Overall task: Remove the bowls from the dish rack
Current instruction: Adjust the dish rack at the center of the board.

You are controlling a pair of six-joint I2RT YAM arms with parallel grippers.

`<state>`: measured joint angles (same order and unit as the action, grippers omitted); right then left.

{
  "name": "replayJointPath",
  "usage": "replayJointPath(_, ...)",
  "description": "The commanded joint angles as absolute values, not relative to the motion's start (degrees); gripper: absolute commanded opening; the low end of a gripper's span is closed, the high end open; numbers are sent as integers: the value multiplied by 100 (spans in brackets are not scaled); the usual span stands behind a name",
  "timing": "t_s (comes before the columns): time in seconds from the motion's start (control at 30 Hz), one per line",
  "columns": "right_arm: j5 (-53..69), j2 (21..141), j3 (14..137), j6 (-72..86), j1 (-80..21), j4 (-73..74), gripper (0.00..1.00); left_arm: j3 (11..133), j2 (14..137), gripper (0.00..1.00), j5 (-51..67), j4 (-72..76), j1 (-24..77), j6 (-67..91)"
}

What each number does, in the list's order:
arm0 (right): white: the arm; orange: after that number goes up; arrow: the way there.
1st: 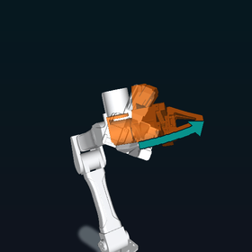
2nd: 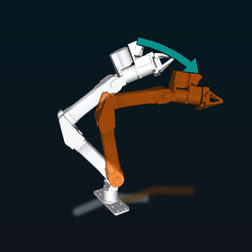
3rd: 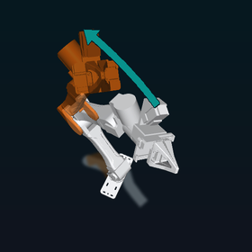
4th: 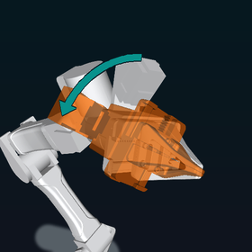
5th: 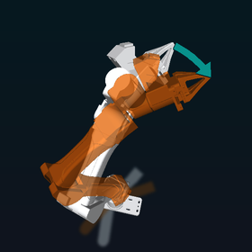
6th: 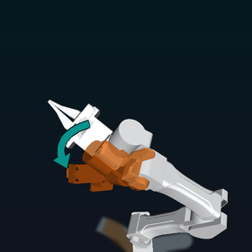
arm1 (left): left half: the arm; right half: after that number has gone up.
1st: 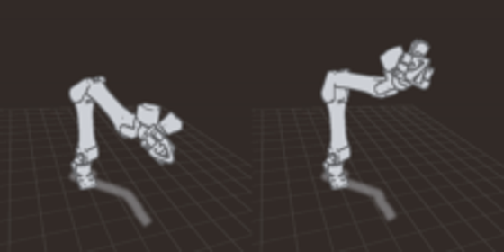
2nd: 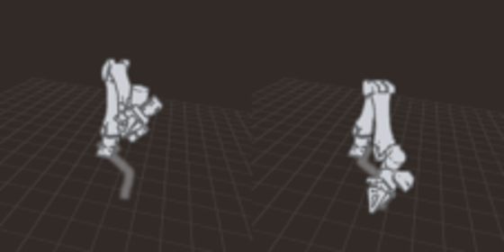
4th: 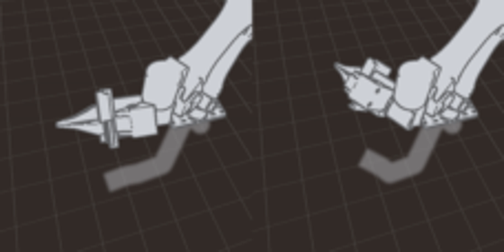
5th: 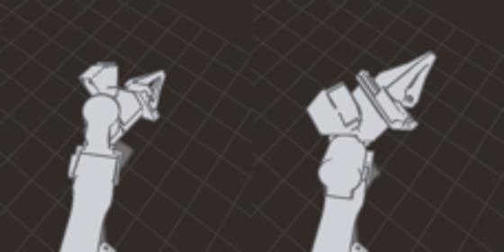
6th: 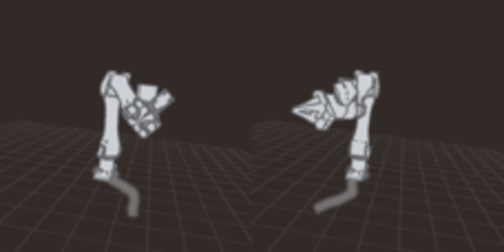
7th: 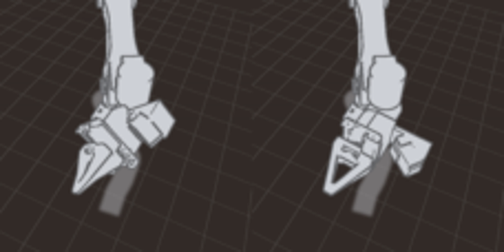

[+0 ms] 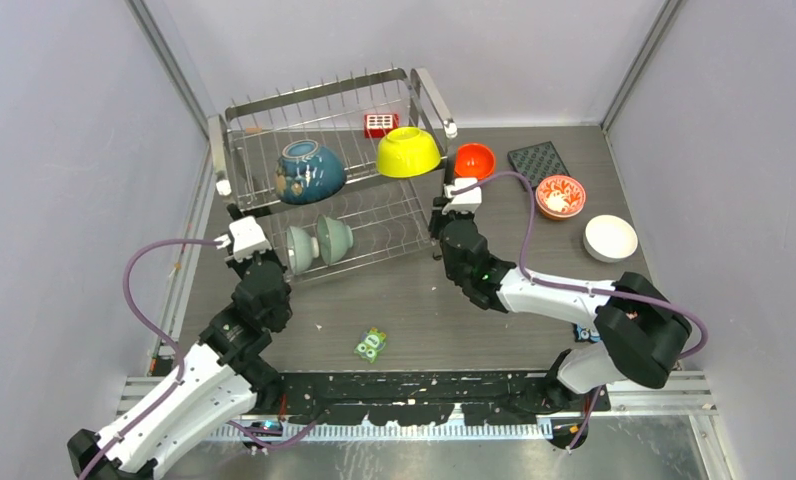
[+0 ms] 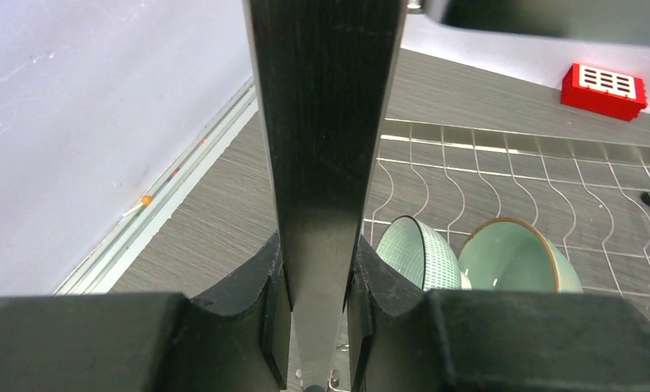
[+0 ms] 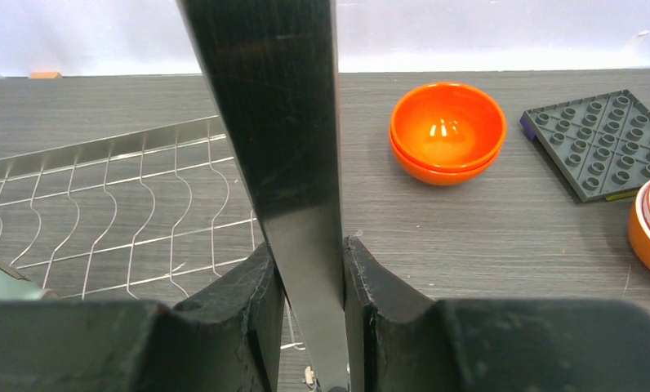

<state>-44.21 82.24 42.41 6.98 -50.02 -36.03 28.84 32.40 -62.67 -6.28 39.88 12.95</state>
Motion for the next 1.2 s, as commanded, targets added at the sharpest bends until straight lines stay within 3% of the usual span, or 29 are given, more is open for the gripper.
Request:
replayJointPath(0.0, -3466, 8086, 4102, 1636, -5648, -3492, 13, 2653, 3811, 0, -4701, -97, 3877, 2065)
replayJointPath(0.7, -3231, 7987, 4050, 1911, -5667, -3216, 15, 2763, 4159, 0, -4478, 127, 3687, 2124)
replayJointPath(0.83, -3259, 7888, 4097, 1934, -5667, -3045, 22, 2756, 3733, 1, -4492, -411, 3687, 2313)
replayJointPath(0.93, -3185, 7730, 4135, 1908, -5669, -2844, 33, 2732, 3279, 13, -4512, -773, 3688, 2373)
replayJointPath(1.1, -2834, 7504, 4116, 1840, -5666, -2711, 56, 2827, 2708, 46, -4439, -1559, 3689, 2522)
replayJointPath(1.17, -2652, 7429, 4131, 1776, -5664, -2679, 63, 2867, 2552, 54, -4427, -1794, 3684, 2578)
